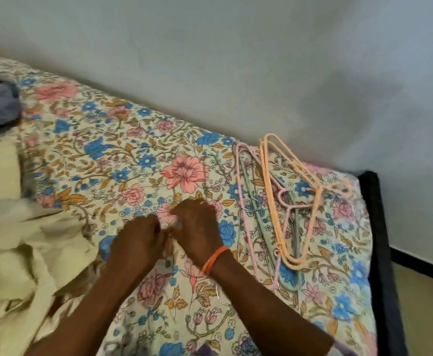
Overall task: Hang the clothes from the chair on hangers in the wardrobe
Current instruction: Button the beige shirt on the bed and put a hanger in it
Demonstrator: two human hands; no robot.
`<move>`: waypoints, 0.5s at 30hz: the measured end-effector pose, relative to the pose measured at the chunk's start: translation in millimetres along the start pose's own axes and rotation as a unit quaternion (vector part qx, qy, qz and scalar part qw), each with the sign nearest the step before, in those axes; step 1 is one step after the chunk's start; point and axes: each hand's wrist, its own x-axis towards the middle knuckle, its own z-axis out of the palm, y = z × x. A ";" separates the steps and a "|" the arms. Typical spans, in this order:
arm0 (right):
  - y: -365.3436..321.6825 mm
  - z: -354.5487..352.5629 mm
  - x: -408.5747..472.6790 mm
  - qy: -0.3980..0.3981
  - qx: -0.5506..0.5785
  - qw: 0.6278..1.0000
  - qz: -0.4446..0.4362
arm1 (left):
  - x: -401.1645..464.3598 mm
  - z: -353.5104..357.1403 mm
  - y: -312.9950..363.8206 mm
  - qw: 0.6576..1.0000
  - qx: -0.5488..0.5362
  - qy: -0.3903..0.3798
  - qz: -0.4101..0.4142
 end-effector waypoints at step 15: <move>65.9 -26.5 15.1 -0.036 -0.155 0.952 0.261 | -19.8 51.3 68.9 0.990 -0.100 -0.088 -0.038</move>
